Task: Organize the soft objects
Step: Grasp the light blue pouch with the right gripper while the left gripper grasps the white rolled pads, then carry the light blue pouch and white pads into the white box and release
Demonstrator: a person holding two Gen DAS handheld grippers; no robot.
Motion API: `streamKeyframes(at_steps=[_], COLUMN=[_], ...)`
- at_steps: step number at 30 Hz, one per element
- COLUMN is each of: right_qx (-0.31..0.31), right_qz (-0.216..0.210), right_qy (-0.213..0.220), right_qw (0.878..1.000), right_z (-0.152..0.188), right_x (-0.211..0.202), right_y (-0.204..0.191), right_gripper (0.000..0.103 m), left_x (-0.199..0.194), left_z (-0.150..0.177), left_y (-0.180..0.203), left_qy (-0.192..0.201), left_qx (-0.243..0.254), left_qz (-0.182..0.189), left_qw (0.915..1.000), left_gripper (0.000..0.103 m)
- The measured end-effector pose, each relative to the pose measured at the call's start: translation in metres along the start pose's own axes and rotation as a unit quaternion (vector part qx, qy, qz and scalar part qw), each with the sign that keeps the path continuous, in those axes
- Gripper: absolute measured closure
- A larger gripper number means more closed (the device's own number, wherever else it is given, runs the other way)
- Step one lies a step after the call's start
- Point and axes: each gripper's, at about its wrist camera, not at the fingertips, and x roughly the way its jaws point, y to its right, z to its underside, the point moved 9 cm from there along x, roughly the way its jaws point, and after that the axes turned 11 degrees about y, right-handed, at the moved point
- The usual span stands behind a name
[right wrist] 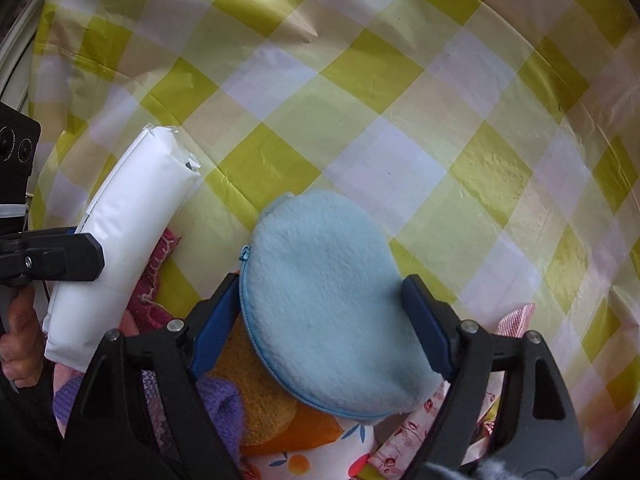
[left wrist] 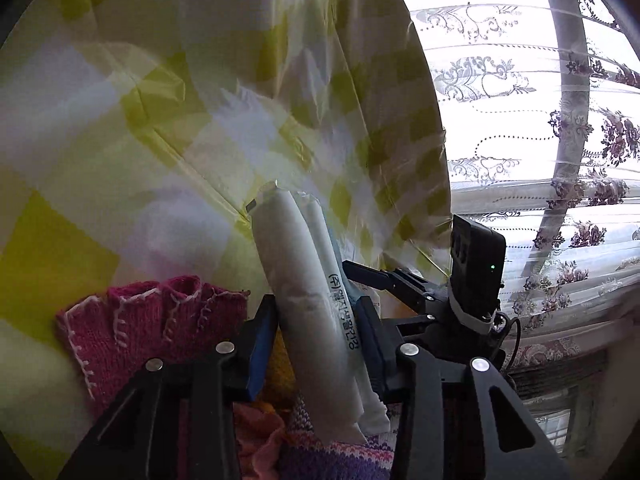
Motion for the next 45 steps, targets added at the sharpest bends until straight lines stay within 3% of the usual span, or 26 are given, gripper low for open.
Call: streamKeyframes(at_steps=[2, 5, 14, 22, 30, 34, 38, 45], right_qx=[0.008, 0.017, 0.036, 0.065, 0.081, 0.104, 0.128, 0.171], right_qz=[0.006, 0.011, 0.075, 0.123, 0.153, 0.165, 0.178, 0.191], right_qy=[0.008, 0.027, 0.123, 0.222, 0.287, 0.301, 0.313, 0.318], right_qw=[1.0, 0.999, 0.989, 0.965, 0.942, 0.933, 0.924, 0.913], right_z=[0.001, 0.001, 0.0, -0.001, 0.036, 0.066, 0.099, 0.164], right_x=[-0.004, -0.012, -0.073, -0.149, -0.217, -0.236, -0.251, -0.268], right_y=[0.006, 0.012, 0.025, 0.018, -0.001, -0.004, -0.006, -0.004], right_gripper=[0.049, 0.055, 0.057, 0.057, 0.057, 0.057, 0.057, 0.057], left_x=[-0.001, -0.005, -0.03, -0.055, -0.07, -0.076, -0.08, -0.077], left_z=[0.0, -0.001, -0.002, 0.007, 0.032, 0.049, 0.068, 0.106], left_y=[0.0, 0.002, 0.029, 0.066, 0.099, 0.114, 0.128, 0.148], left_qy=[0.003, 0.008, 0.052, 0.09, 0.103, 0.114, 0.134, 0.133], left_qx=[0.0, 0.004, 0.052, 0.103, 0.148, 0.184, 0.241, 0.3], left_qz=[0.001, 0.003, -0.001, 0.014, 0.013, -0.004, -0.047, -0.078], left_qw=[1.0, 1.0, 0.9973, 0.9905, 0.9835, 0.9763, 0.9601, 0.9414], left_gripper=[0.062, 0.062, 0.062, 0.062, 0.062, 0.062, 0.062, 0.062])
